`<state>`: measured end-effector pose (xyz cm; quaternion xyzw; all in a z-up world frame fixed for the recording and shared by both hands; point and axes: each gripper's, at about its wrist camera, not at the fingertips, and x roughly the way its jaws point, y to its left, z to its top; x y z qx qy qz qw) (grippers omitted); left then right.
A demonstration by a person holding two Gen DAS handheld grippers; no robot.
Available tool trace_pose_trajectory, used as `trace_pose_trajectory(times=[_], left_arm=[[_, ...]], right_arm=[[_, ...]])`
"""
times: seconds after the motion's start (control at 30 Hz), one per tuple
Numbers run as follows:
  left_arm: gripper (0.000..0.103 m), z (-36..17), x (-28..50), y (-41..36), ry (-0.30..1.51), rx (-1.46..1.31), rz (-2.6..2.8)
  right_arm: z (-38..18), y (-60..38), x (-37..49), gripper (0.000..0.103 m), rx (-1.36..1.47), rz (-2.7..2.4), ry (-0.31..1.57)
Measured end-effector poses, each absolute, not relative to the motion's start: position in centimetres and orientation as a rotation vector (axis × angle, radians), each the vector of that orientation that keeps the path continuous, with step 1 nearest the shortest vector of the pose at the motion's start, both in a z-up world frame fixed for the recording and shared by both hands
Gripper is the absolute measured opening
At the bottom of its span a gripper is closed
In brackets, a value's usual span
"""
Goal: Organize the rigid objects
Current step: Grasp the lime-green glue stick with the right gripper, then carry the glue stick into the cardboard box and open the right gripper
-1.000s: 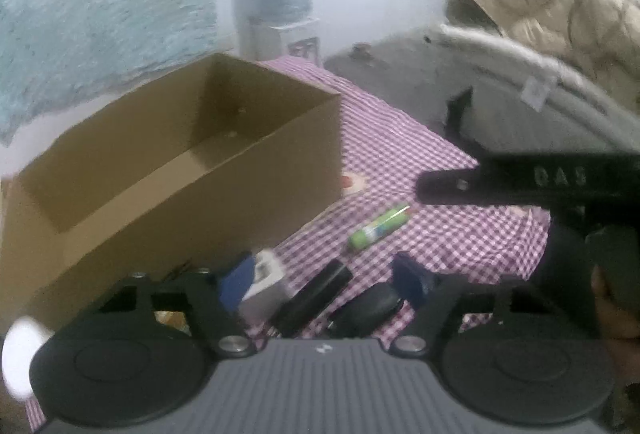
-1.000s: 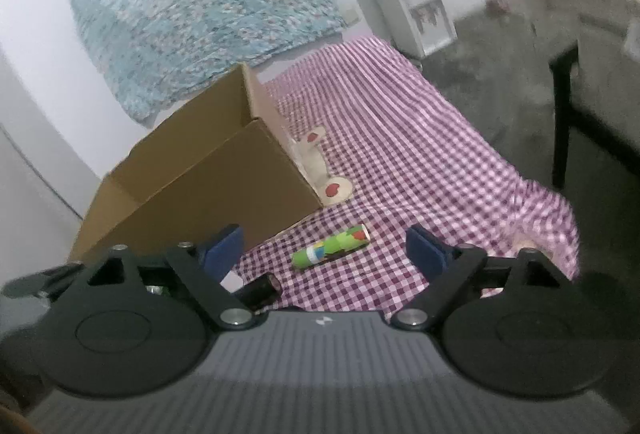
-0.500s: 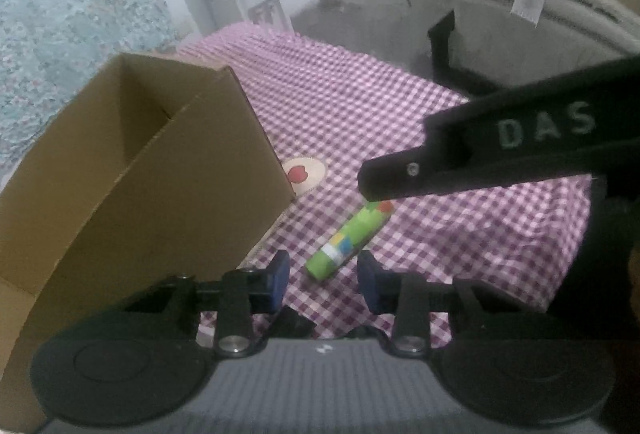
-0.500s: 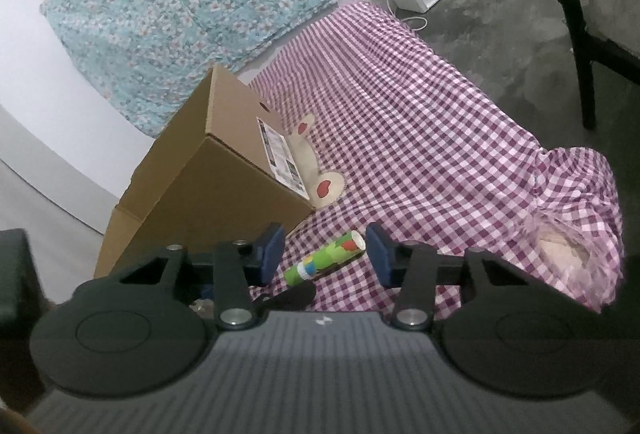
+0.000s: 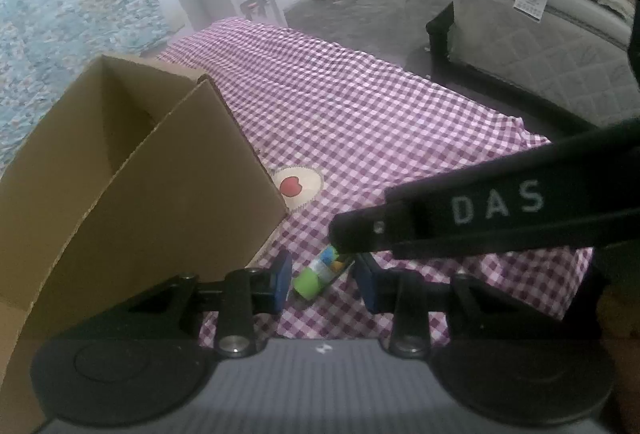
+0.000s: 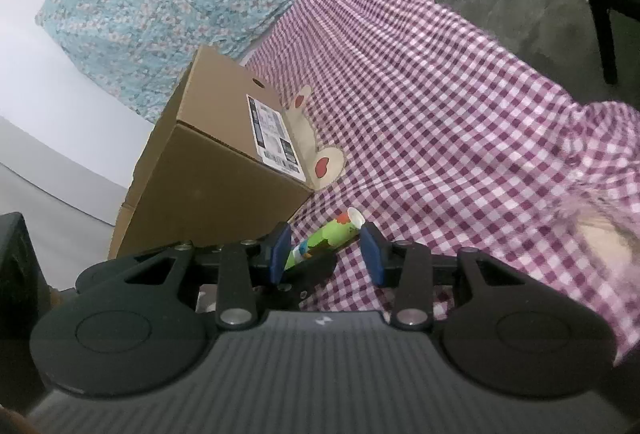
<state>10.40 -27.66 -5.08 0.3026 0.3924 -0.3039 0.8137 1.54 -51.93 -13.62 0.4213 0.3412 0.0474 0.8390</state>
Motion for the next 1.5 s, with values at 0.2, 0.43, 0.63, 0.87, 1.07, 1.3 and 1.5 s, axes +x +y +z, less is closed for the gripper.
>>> trace_pose_trajectory(times=[0.2,0.43,0.63,0.87,1.07,1.3,1.5], left_arm=[[0.031,-5.1,10.9,-28.3,0.832,0.662,-0.67],[0.016,-5.3,11.0,-28.7,0.822,0.662,-0.682],[0.016,-5.1,10.4,-28.8,0.791,0.665,-0.675],[0.016,-3.3,8.7,-27.9,0.736,0.629,-0.685],[0.016,1.0,6.9,-25.2,0.66,0.568,-0.682],[0.016,6.6,6.9,-19.2,0.589,0.472,-0.517],[0.016,8.9,11.5,-13.5,0.642,0.399,-0.344]], right_arm=[[-13.9,-51.4,3.1,0.036,0.907,0.114,0.719],[-14.6,-51.6,4.2,0.024,0.941,0.111,0.705],[-15.2,-51.9,4.5,0.016,0.955,0.113,0.7],[-13.2,-51.9,2.9,0.016,0.918,0.113,0.665],[-8.5,-50.0,0.8,0.016,0.83,0.142,0.601],[-1.6,-44.5,2.1,0.016,0.688,0.314,0.542],[3.1,-37.6,7.7,0.016,0.552,0.484,0.587]])
